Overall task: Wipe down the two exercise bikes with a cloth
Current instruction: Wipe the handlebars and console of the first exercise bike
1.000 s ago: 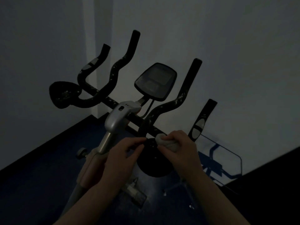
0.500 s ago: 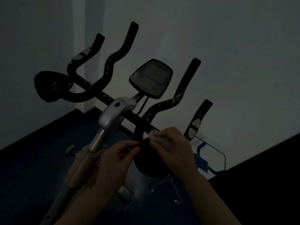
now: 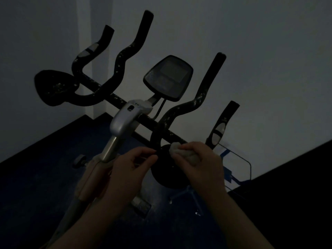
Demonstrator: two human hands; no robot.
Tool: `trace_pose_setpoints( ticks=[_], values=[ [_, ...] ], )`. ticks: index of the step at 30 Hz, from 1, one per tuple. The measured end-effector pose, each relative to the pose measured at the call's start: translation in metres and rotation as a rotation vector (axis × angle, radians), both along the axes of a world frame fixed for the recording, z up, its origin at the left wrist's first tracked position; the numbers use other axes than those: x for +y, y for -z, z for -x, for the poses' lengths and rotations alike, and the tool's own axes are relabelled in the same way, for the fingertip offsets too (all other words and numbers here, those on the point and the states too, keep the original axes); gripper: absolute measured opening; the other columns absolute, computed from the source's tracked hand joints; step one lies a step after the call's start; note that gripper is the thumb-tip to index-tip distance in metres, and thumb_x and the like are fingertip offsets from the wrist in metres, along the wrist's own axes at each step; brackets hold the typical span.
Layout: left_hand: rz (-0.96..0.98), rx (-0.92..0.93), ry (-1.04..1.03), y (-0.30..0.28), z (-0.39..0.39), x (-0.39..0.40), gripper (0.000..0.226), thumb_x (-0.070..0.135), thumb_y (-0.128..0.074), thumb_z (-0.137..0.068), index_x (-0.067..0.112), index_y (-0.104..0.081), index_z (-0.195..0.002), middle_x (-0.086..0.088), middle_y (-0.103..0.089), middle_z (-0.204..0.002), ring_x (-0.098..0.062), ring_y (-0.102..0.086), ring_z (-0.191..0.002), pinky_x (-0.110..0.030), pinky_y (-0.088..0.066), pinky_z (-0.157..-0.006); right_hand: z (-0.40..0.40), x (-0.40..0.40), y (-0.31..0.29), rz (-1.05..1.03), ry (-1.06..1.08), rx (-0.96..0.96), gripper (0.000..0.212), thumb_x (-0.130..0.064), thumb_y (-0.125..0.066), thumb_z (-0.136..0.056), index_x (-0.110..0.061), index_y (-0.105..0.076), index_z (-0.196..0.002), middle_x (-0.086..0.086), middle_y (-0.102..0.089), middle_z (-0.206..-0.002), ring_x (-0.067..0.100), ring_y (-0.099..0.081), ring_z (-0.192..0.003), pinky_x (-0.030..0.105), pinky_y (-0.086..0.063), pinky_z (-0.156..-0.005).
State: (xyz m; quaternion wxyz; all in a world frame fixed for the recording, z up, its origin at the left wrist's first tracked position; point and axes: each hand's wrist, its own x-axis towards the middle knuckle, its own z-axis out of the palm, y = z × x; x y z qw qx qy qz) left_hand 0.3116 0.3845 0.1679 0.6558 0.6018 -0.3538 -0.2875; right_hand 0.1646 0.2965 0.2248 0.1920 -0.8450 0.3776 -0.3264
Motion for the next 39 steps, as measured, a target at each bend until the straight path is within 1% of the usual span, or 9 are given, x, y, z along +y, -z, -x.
trace_pose_setpoints(
  ticks=[4,9,14,18,22,26,30,35,39],
  values=[
    [0.006,0.003,-0.023,0.001,0.002,0.001,0.02,0.012,-0.069,-0.08,0.032,-0.069,-0.083,0.011,-0.072,-0.085,-0.005,-0.067,-0.082,-0.022,-0.052,-0.077,-0.001,0.015,0.027,0.321,0.106,-0.011,0.023,-0.033,-0.07,-0.08,-0.015,-0.071,-0.093,-0.001,-0.07,-0.087,0.018,-0.058,-0.081,0.035,-0.048,-0.07],
    [0.011,-0.03,-0.012,0.0,0.002,0.002,0.017,0.014,-0.068,-0.081,0.031,-0.068,-0.084,0.015,-0.07,-0.085,0.001,-0.065,-0.08,-0.012,-0.05,-0.074,0.007,0.028,0.034,0.37,0.075,0.131,0.026,-0.031,-0.07,-0.077,-0.018,-0.071,-0.099,-0.005,-0.07,-0.094,0.019,-0.054,-0.089,0.041,-0.047,-0.071],
    [0.023,0.008,-0.004,0.004,0.001,0.0,0.015,0.015,-0.069,-0.081,0.03,-0.068,-0.084,0.012,-0.071,-0.082,-0.003,-0.066,-0.079,-0.022,-0.052,-0.076,0.019,0.008,0.007,0.03,-0.206,0.05,0.026,-0.035,-0.077,-0.073,-0.023,-0.072,-0.096,-0.012,-0.067,-0.09,0.011,-0.059,-0.086,0.036,-0.05,-0.074],
    [0.055,0.052,0.002,0.007,0.003,-0.001,0.014,0.016,-0.067,-0.081,0.03,-0.069,-0.085,0.009,-0.072,-0.086,-0.006,-0.067,-0.083,-0.023,-0.053,-0.076,0.002,0.012,0.02,0.127,0.09,-0.154,0.028,-0.025,-0.078,-0.074,-0.018,-0.07,-0.101,-0.008,-0.065,-0.09,0.013,-0.059,-0.086,0.036,-0.051,-0.075],
    [0.063,0.106,-0.039,0.009,0.011,0.001,0.01,0.018,-0.067,-0.083,0.024,-0.071,-0.089,0.007,-0.073,-0.086,-0.009,-0.067,-0.086,-0.028,-0.053,-0.078,-0.006,0.032,0.044,0.411,0.195,0.069,0.03,-0.028,-0.072,-0.076,-0.014,-0.07,-0.102,-0.001,-0.07,-0.096,0.019,-0.056,-0.09,0.031,-0.041,-0.077],
    [0.06,0.111,-0.06,0.009,0.012,0.002,0.012,0.017,-0.066,-0.083,0.029,-0.069,-0.086,0.011,-0.071,-0.084,-0.006,-0.067,-0.083,-0.026,-0.053,-0.077,0.012,0.031,0.036,0.481,-0.066,0.29,0.031,-0.034,-0.064,-0.074,-0.021,-0.067,-0.102,-0.003,-0.071,-0.098,0.016,-0.056,-0.091,0.034,-0.042,-0.074],
    [0.056,0.103,-0.04,0.006,0.009,0.001,0.018,0.013,-0.067,-0.082,0.031,-0.068,-0.082,0.013,-0.071,-0.079,-0.004,-0.066,-0.078,-0.023,-0.052,-0.073,0.028,0.001,-0.009,0.138,-0.471,0.362,0.024,-0.026,-0.072,-0.072,-0.02,-0.072,-0.096,-0.006,-0.071,-0.092,0.01,-0.062,-0.086,0.03,-0.052,-0.073],
    [0.038,0.12,-0.039,0.008,0.008,-0.001,0.011,0.015,-0.068,-0.081,0.024,-0.071,-0.086,0.002,-0.073,-0.083,-0.014,-0.067,-0.081,-0.036,-0.055,-0.077,0.009,0.005,0.006,0.15,-0.024,-0.059,0.025,-0.018,-0.076,-0.072,-0.019,-0.072,-0.097,-0.012,-0.066,-0.089,0.01,-0.062,-0.083,0.03,-0.052,-0.074],
    [0.029,0.128,-0.059,0.01,0.011,0.001,0.014,0.013,-0.068,-0.081,0.023,-0.071,-0.09,0.003,-0.074,-0.088,-0.012,-0.068,-0.087,-0.037,-0.055,-0.082,0.011,0.022,0.025,0.265,-0.136,0.16,0.028,-0.025,-0.071,-0.069,-0.018,-0.071,-0.096,-0.004,-0.071,-0.09,0.018,-0.063,-0.08,0.039,-0.051,-0.068]
  ],
)
